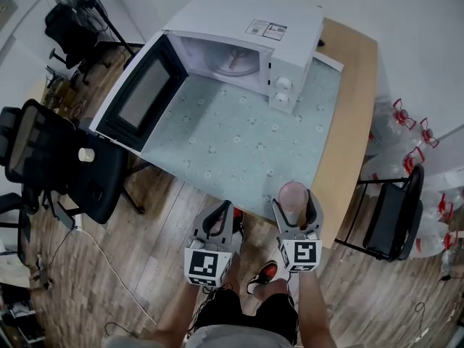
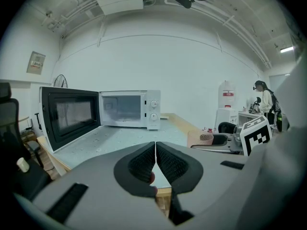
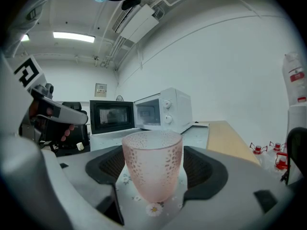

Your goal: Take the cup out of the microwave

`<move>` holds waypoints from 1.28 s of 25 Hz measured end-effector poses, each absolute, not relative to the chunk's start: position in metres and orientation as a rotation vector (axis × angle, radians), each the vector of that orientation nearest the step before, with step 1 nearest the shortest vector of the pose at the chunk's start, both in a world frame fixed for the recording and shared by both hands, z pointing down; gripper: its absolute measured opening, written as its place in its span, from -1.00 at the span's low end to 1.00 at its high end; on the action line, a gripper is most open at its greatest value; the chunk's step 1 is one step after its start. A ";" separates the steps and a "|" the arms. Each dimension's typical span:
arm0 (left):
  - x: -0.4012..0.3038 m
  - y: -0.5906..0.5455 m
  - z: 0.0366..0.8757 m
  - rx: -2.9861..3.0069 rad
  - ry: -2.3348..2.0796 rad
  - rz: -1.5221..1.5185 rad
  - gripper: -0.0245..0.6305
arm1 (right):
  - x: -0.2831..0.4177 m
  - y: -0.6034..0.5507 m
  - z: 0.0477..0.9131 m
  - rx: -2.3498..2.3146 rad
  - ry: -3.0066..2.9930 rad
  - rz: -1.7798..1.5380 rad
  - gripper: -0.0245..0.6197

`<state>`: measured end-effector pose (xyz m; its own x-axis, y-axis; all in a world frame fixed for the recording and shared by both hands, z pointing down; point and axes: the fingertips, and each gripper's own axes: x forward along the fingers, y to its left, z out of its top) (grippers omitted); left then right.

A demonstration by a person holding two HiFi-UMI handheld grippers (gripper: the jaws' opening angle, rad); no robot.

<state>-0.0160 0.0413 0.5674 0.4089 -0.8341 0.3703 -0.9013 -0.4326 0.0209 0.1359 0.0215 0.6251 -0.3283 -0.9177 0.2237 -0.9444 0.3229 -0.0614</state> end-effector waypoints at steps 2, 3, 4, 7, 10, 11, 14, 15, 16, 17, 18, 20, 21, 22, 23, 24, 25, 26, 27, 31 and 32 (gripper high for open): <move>-0.016 0.043 0.566 2.452 -1.535 0.453 -0.85 | 0.137 0.023 0.623 1.731 -2.430 0.269 0.20; -0.016 0.045 0.565 2.455 -1.536 0.452 -0.85 | 0.137 0.024 0.621 1.733 -2.432 0.268 0.20; -0.016 0.046 0.564 2.459 -1.537 0.450 -0.85 | 0.137 0.025 0.619 1.734 -2.435 0.265 0.21; -0.016 0.046 0.554 2.468 -1.546 0.435 -0.85 | 0.138 0.026 0.611 1.736 -2.439 0.252 0.22; -0.017 0.044 0.546 2.482 -1.552 0.428 -0.85 | 0.138 0.024 0.599 1.737 -2.446 0.227 0.23; -0.017 0.044 0.542 2.488 -1.553 0.425 -0.85 | 0.138 0.024 0.594 1.739 -2.448 0.220 0.23; -0.017 0.042 0.529 2.502 -1.560 0.412 -0.85 | 0.138 0.023 0.579 1.750 -2.452 0.210 0.23; -0.016 0.041 0.524 2.506 -1.561 0.406 -0.85 | 0.138 0.022 0.574 1.752 -2.453 0.205 0.23; -0.016 0.040 0.519 2.512 -1.562 0.400 -0.84 | 0.138 0.021 0.570 1.754 -2.453 0.201 0.22; -0.016 0.039 0.514 2.518 -1.564 0.394 -0.85 | 0.139 0.020 0.565 1.757 -2.453 0.197 0.23; -0.016 0.038 0.510 2.525 -1.566 0.387 -0.85 | 0.139 0.019 0.560 1.760 -2.454 0.193 0.22; -0.017 0.035 0.502 2.539 -1.568 0.375 -0.85 | 0.140 0.017 0.548 1.768 -2.459 0.181 0.22; -0.016 0.034 0.497 2.545 -1.567 0.369 -0.85 | 0.140 0.015 0.542 1.773 -2.461 0.175 0.22; -0.016 0.033 0.491 2.550 -1.566 0.362 -0.84 | 0.140 0.015 0.535 1.775 -2.463 0.171 0.22; -0.016 0.032 0.486 2.553 -1.565 0.357 -0.84 | 0.139 0.014 0.528 1.772 -2.465 0.168 0.22; -0.016 0.031 0.480 2.557 -1.564 0.353 -0.85 | 0.139 0.013 0.520 1.768 -2.469 0.162 0.22; -0.016 0.030 0.475 2.563 -1.565 0.348 -0.85 | 0.138 0.013 0.513 1.762 -2.475 0.156 0.22; -0.016 0.028 0.469 2.569 -1.568 0.342 -0.85 | 0.137 0.012 0.506 1.758 -2.481 0.152 0.22; -0.016 0.027 0.464 2.574 -1.570 0.336 -0.85 | 0.136 0.011 0.499 1.754 -2.488 0.150 0.22; -0.019 0.022 0.442 2.590 -1.588 0.317 -0.85 | 0.131 0.008 0.475 1.724 -2.525 0.142 0.21; -0.020 0.020 0.437 2.593 -1.593 0.311 -0.85 | 0.130 0.007 0.468 1.725 -2.528 0.135 0.18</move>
<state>-0.0198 0.0202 0.4366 0.4376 -0.8730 0.2152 -0.8898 -0.4549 -0.0359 0.1298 0.0072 0.4683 -0.3637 -0.9246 0.1136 -0.9314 0.3628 -0.0292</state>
